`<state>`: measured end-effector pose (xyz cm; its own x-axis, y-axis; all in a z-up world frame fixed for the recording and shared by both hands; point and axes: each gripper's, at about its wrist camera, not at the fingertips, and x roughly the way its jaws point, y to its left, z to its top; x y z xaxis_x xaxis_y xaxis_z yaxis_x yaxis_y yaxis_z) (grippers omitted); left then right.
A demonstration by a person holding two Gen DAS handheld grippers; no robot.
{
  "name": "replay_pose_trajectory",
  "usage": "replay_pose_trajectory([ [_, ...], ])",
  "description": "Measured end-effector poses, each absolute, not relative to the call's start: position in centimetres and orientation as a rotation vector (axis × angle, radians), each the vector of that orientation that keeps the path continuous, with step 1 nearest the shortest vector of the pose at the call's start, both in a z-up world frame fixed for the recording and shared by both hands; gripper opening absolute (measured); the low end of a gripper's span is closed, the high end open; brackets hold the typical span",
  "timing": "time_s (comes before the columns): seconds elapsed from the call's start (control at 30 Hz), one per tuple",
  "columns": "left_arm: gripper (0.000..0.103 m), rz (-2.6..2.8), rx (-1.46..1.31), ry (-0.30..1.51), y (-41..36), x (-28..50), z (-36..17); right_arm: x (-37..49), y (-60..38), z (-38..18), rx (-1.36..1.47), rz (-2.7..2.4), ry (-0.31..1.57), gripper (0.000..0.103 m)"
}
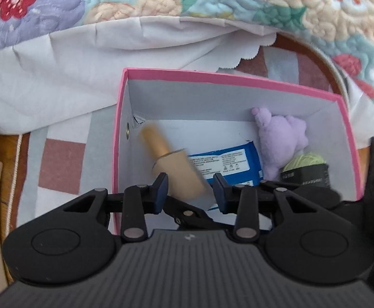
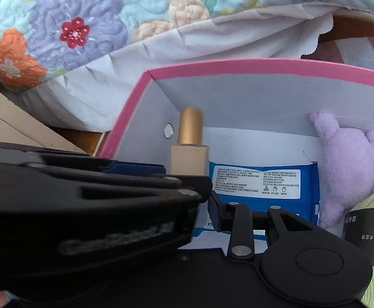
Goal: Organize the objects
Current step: 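Lower the foundation bottle into the pink box and open the left gripper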
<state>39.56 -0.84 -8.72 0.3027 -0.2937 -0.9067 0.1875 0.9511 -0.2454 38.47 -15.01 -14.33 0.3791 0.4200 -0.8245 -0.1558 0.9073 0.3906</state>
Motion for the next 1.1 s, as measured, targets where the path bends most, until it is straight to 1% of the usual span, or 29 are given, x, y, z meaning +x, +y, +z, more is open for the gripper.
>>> replay_pose_trajectory([
  [0.27, 0.036, -0.3, -0.179, 1.183, 0.7, 39.3, -8.3, 39.0, -14.3, -15.3, 0.304, 0.33, 1.152, 0.041],
  [0.33, 0.036, -0.298, -0.192, 1.171, 1.0, 39.2, -8.1, 39.1, -14.2, -15.0, 0.314, 0.322, 1.141, 0.042],
  [0.37, 0.036, -0.302, -0.202, 1.171, 1.1, 39.0, -8.1, 39.0, -14.3, -14.8, 0.326, 0.341, 1.132, 0.046],
  [0.4, 0.036, -0.306, -0.207, 1.169, 1.1, 38.9, -7.9, 39.0, -14.5, -14.6, 0.337, 0.363, 1.133, 0.053],
  [0.43, 0.036, -0.307, -0.201, 1.162, 1.1, 38.6, -7.6, 38.8, -14.7, -14.3, 0.34, 0.381, 1.134, 0.053],
  [0.53, 0.04, -0.284, -0.153, 1.156, 0.8, 37.4, -6.5, 37.0, -15.3, -12.8, 0.286, 0.409, 1.102, 0.053],
  [0.7, 0.042, -0.29, -0.201, 1.182, 1.5, 34.8, -4.4, 33.1, -16.2, -9.4, 0.17, 0.433, 1.042, 0.053],
  [0.77, 0.05, -0.299, -0.186, 1.172, 1.8, 33.4, -3.2, 31.5, -16.4, -8.0, 0.121, 0.445, 1.021, 0.053],
  [0.83, 0.054, -0.31, -0.153, 1.154, 1.7, 32.1, -1.9, 30.0, -16.7, -6.4, 0.073, 0.449, 0.996, 0.053],
  [1.1, 0.056, -0.317, -0.114, 1.127, 1.5, 27.0, 3.1, 25.7, -17.9, -1.1, -0.005, 0.464, 0.95, 0.054],
])
